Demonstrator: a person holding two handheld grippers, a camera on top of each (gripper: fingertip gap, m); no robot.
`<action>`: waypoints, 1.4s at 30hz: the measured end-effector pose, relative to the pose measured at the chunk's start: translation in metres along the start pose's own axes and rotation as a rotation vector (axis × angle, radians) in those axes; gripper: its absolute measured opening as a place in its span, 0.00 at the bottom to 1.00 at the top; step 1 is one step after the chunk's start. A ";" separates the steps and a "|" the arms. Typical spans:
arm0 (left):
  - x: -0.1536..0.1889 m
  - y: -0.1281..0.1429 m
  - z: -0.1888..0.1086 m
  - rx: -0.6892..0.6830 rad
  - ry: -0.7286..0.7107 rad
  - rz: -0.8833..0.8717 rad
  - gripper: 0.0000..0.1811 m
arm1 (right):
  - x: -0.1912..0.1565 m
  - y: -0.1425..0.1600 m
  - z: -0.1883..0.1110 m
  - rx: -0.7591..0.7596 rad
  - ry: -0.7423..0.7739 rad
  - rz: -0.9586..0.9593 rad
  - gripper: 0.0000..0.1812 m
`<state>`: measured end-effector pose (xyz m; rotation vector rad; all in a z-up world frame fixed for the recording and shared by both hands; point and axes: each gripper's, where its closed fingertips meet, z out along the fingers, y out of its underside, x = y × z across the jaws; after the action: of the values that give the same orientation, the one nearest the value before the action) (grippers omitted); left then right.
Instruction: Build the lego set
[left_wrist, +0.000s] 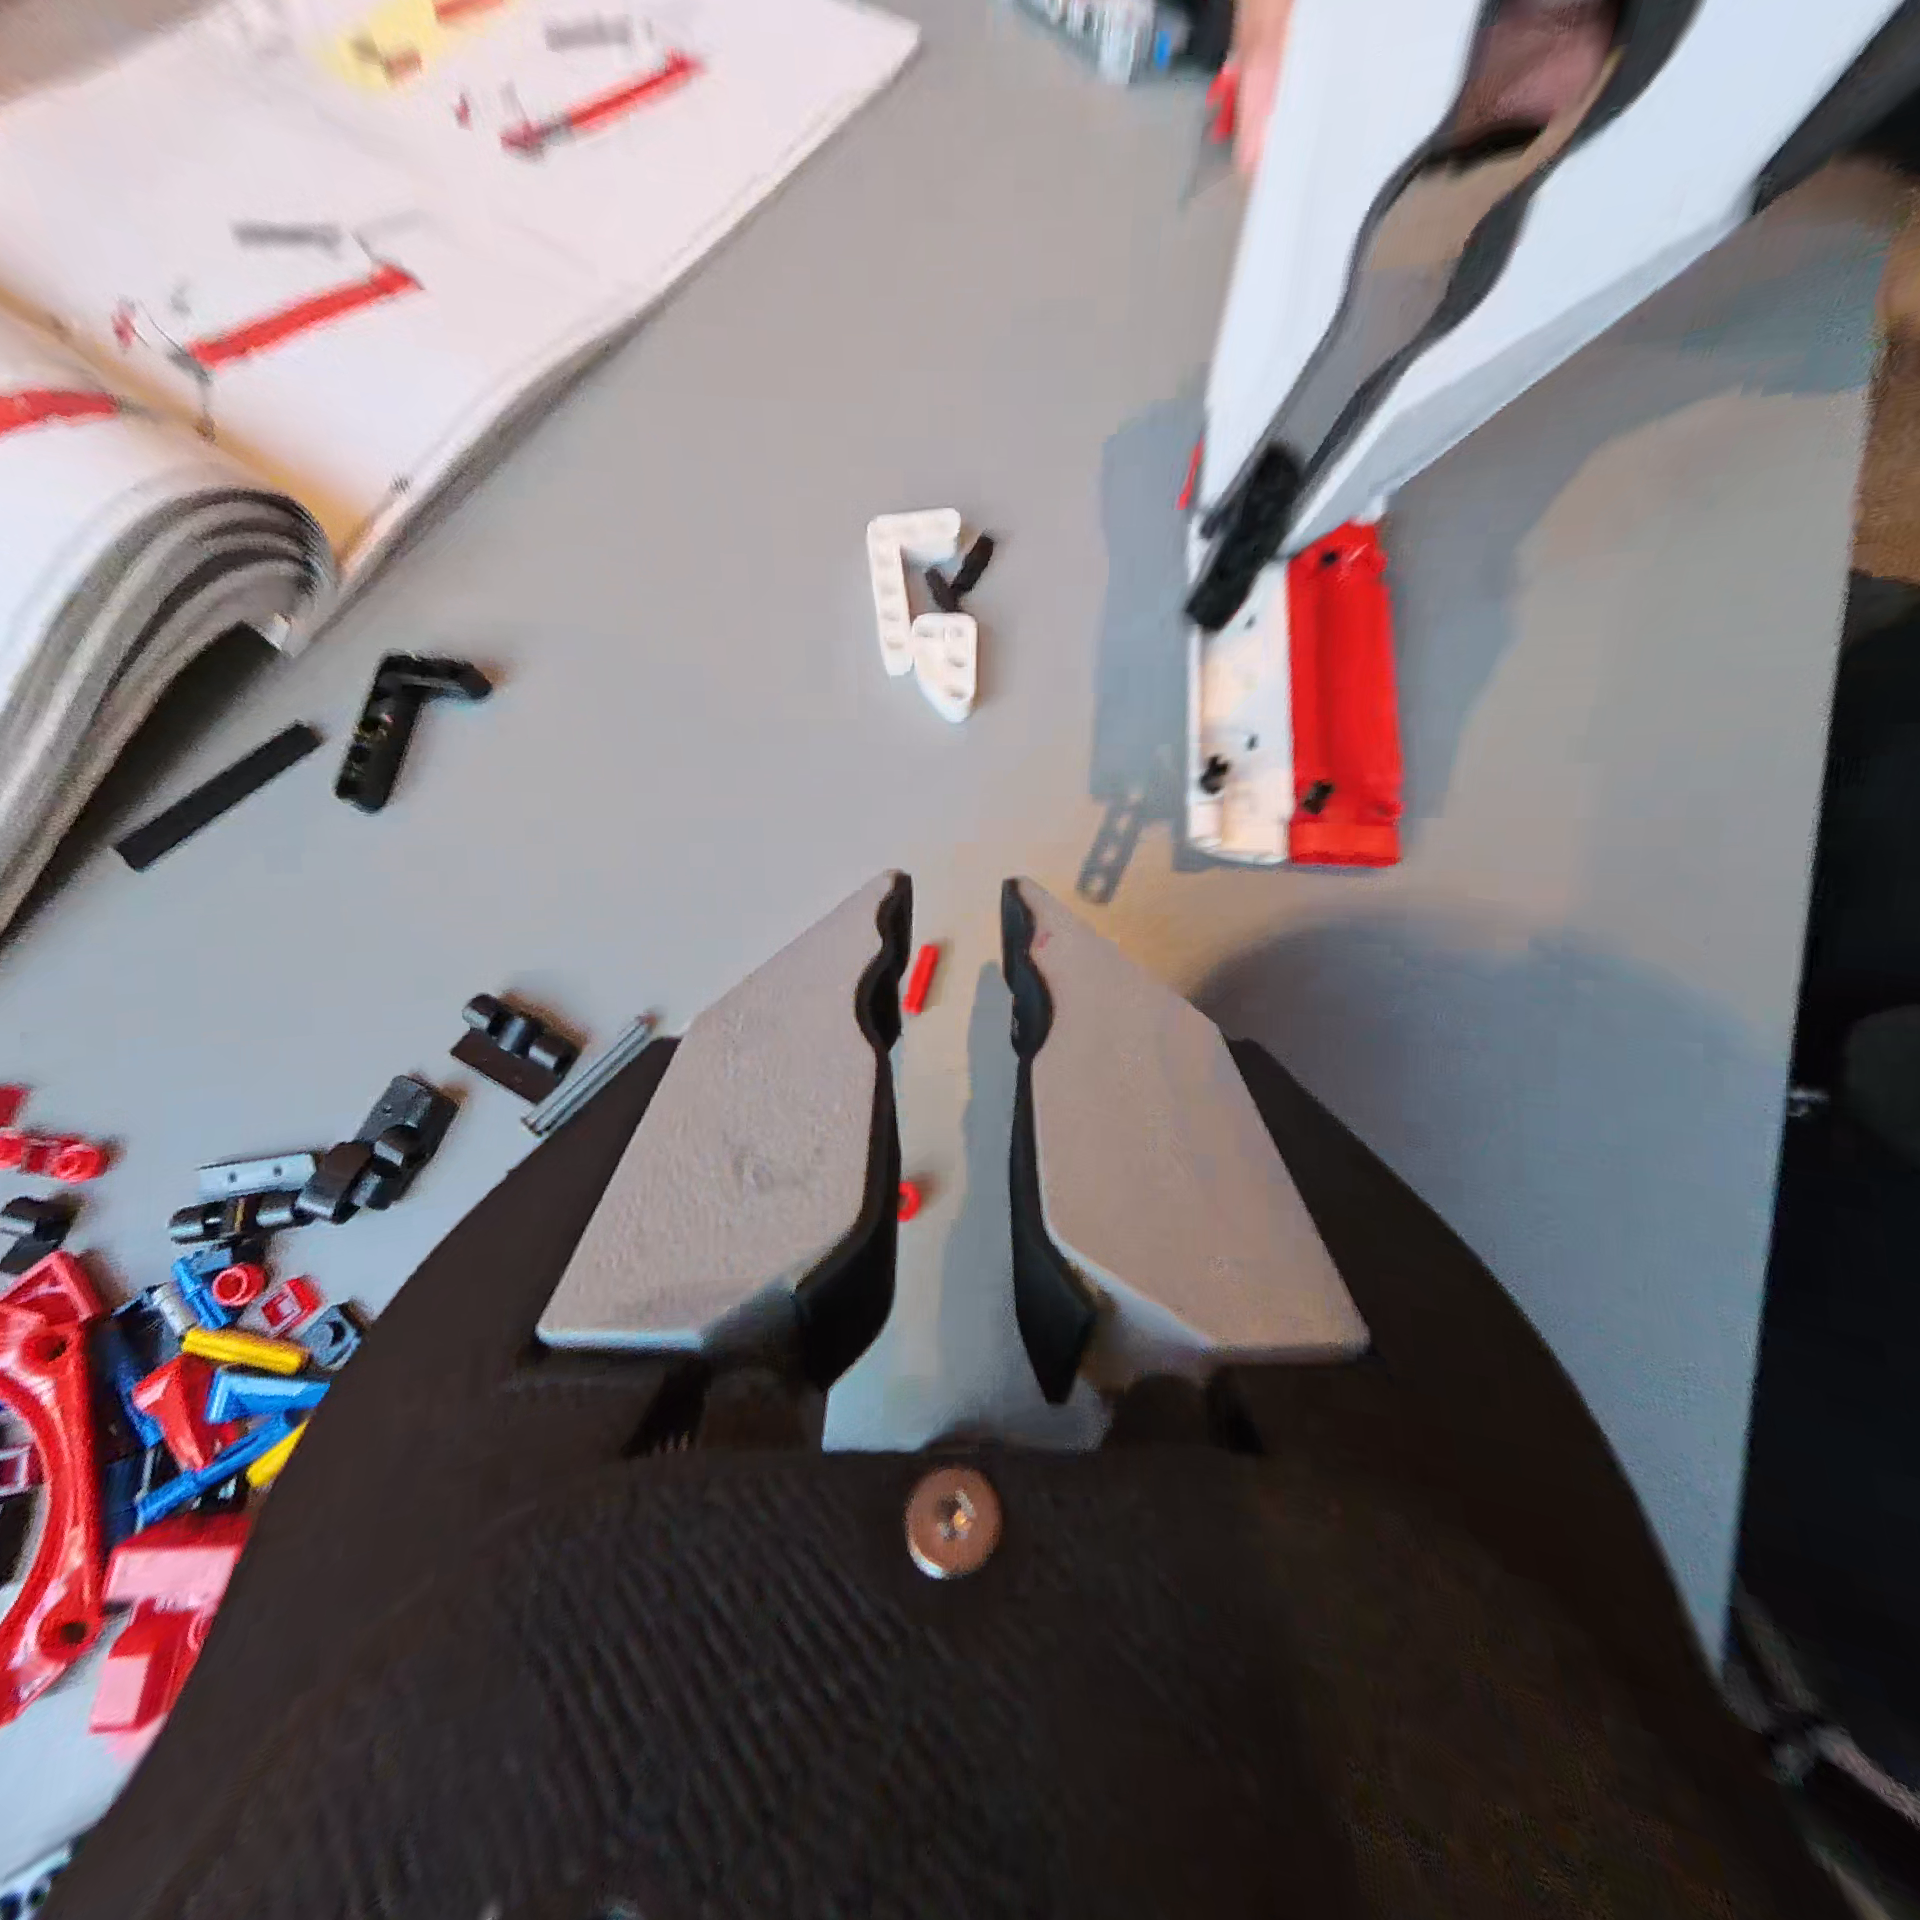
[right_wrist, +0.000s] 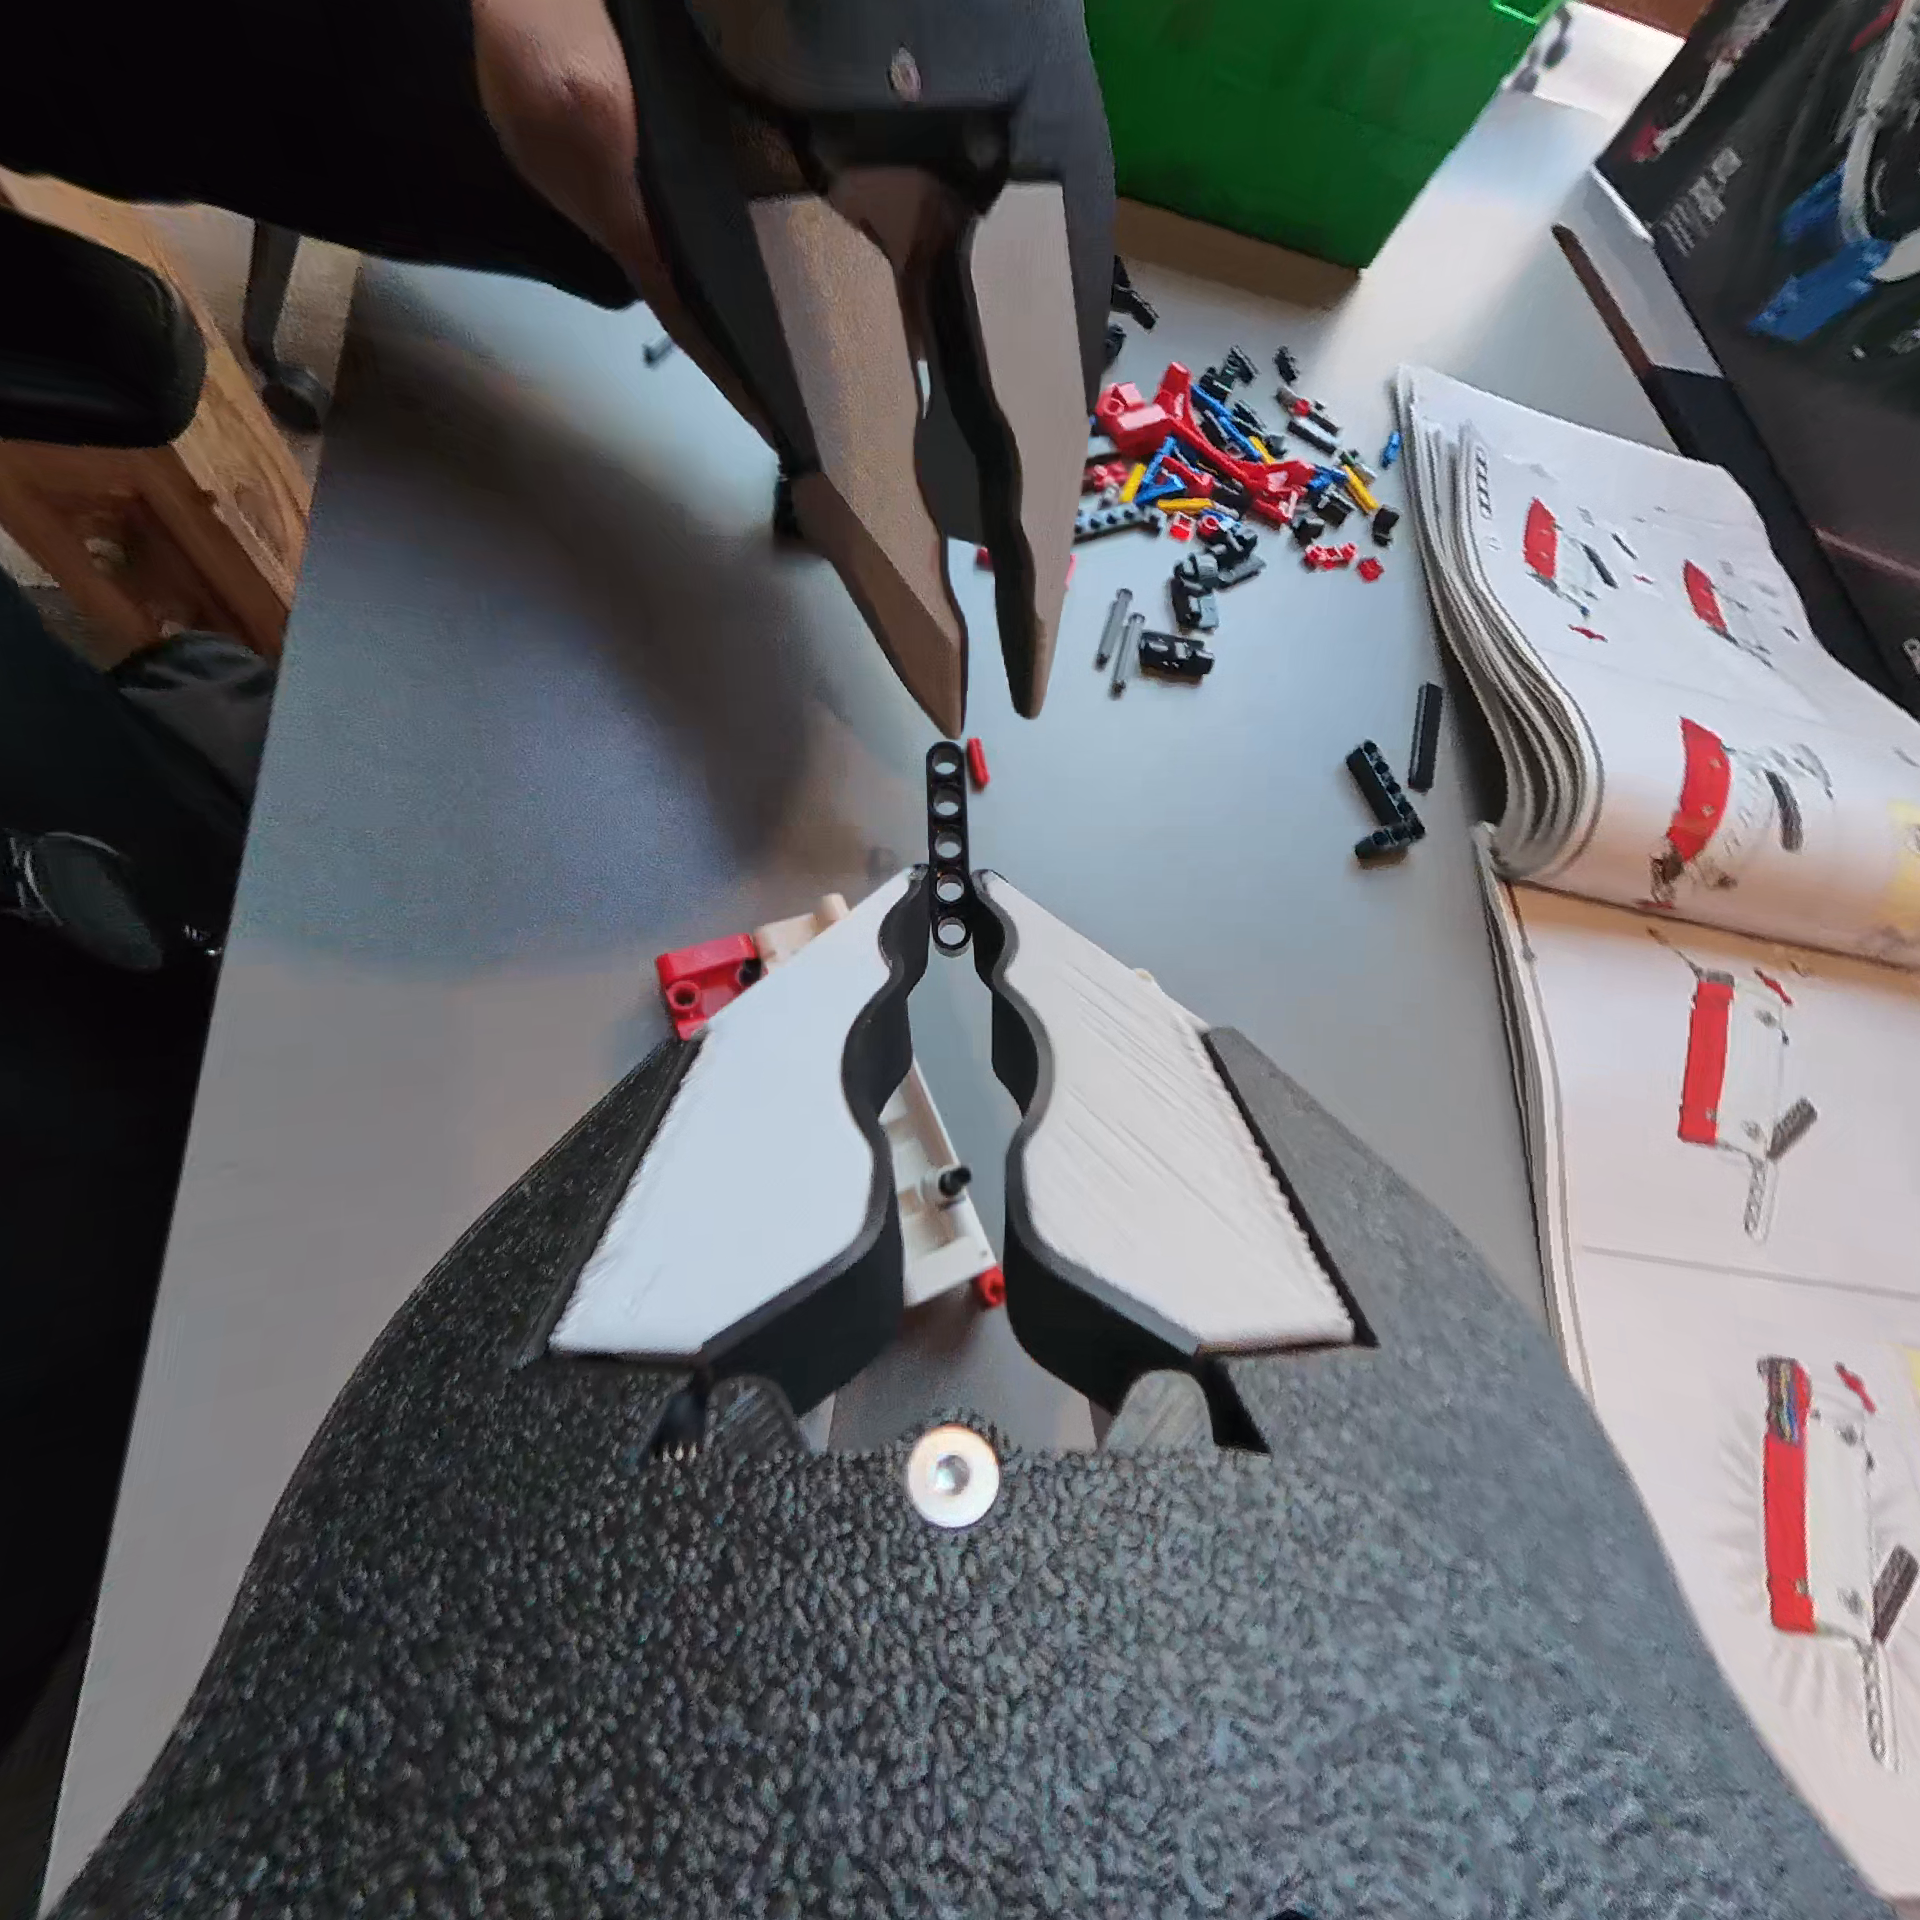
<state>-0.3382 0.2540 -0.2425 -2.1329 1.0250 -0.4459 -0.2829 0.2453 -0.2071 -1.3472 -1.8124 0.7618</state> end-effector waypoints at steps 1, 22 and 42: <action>-0.004 0.007 0.006 -0.045 0.010 0.005 0.08 | 0.002 0.003 -0.003 -0.004 0.008 0.011 0.04; 0.042 -0.018 0.002 0.000 0.134 0.007 0.09 | -0.009 0.029 0.011 -0.127 -0.188 -0.096 0.04; 0.056 -0.038 0.018 0.139 0.141 -0.030 0.02 | -0.018 0.018 0.009 -0.086 -0.194 -0.114 0.11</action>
<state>-0.2723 0.2344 -0.2274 -2.0184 1.0099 -0.6707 -0.2777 0.2320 -0.2300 -1.2467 -2.0770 0.7834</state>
